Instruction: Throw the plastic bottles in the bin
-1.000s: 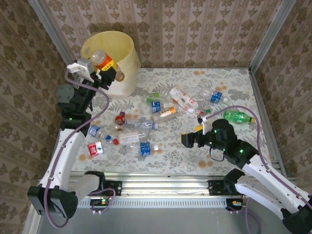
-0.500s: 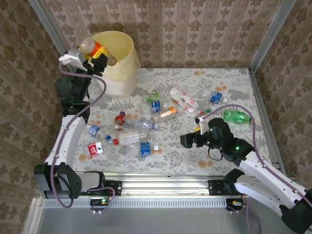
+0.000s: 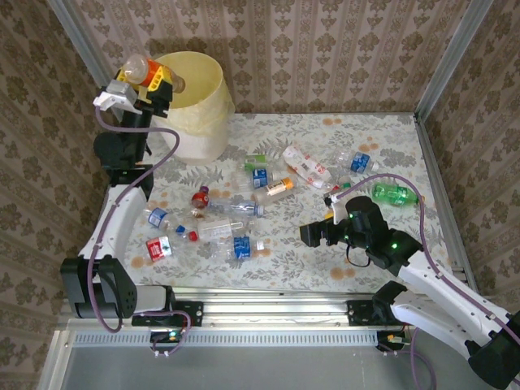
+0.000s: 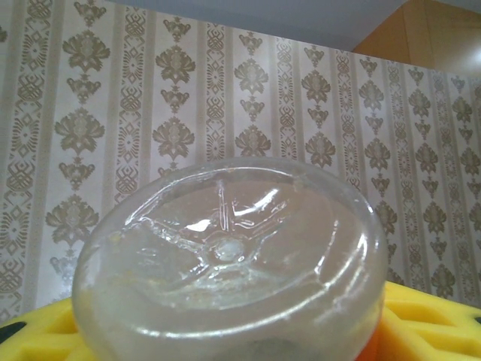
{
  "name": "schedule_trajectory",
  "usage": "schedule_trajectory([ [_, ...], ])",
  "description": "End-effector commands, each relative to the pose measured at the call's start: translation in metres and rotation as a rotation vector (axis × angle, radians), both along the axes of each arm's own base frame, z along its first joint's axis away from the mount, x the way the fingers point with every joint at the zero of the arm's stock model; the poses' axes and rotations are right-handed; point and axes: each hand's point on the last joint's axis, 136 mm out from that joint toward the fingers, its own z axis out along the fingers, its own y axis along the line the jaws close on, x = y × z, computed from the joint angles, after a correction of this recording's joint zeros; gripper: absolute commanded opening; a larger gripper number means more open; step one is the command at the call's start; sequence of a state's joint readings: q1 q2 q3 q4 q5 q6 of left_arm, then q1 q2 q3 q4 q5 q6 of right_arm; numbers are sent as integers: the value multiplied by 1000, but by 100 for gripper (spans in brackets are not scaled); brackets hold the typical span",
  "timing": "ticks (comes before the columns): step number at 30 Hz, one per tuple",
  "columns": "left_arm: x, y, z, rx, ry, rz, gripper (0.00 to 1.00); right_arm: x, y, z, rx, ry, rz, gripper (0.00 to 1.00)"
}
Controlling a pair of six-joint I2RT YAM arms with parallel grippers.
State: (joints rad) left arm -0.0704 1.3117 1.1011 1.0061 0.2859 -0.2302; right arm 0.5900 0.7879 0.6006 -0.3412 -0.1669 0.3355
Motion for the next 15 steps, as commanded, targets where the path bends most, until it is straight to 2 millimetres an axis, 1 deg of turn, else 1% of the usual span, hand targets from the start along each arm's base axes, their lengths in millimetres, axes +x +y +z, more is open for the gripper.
schedule_trajectory([
  [1, -16, 9, 24, 5, -112, 60, 61, 2, 1, 11, -6, -30, 5, 100],
  [7, -11, 9, 18, 10, -94, 66, 63, 3, -1, 10, -16, -27, -5, 100],
  [10, -5, 11, 15, 5, -84, 76, 63, 2, -1, 12, -12, -31, -3, 100],
  [13, 2, 8, 12, 7, -64, 57, 63, 1, -2, 12, -12, -30, -6, 100],
  [15, 10, 6, 8, 11, -38, 49, 63, 1, -2, 13, -10, -32, -5, 100],
])
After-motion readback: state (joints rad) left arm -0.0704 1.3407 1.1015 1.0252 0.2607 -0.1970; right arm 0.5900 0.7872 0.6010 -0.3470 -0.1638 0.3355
